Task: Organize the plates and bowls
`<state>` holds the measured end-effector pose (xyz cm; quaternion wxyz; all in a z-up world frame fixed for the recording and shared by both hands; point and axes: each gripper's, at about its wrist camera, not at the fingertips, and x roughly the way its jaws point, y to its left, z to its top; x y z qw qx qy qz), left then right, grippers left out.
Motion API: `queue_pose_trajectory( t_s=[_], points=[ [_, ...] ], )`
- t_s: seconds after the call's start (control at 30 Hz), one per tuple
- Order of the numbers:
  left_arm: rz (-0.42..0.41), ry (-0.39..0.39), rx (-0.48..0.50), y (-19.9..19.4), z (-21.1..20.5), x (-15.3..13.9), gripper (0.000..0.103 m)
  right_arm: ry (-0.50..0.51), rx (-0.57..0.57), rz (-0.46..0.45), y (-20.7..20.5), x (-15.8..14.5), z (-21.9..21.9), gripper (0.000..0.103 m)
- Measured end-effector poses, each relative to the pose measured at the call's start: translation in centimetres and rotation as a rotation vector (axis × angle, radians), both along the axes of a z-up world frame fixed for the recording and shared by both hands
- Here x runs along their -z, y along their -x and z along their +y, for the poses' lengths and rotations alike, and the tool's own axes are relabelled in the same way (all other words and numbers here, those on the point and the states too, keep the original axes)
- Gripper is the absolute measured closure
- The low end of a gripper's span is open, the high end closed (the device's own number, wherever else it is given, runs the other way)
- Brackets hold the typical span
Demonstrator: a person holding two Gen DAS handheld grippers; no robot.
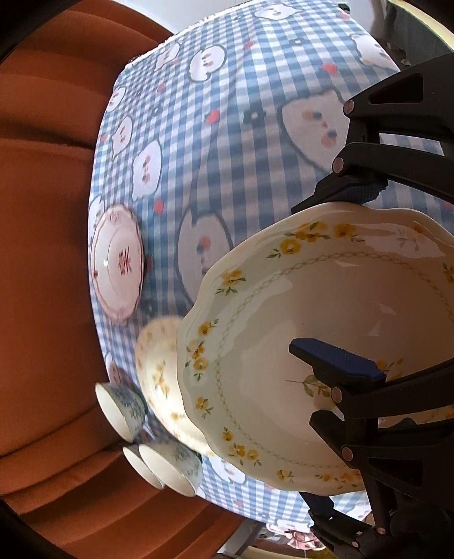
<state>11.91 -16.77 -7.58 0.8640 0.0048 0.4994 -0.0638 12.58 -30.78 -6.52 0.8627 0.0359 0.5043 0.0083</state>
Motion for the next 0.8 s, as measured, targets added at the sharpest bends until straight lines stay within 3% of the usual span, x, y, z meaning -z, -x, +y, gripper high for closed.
queue_pose_trajectory(
  t_s=[0.43, 0.8],
  points=[
    [0.052, -0.003, 0.055, -1.0, -7.6, 2.1, 0.024, 0.008, 0.061, 0.048, -0.3, 2.3, -8.6, 0.031],
    [0.105, -0.043, 0.06, -1.9, -10.7, 4.2, 0.024, -0.007, 0.091, 0.121, -1.2, 5.0, -12.1, 0.031]
  ],
)
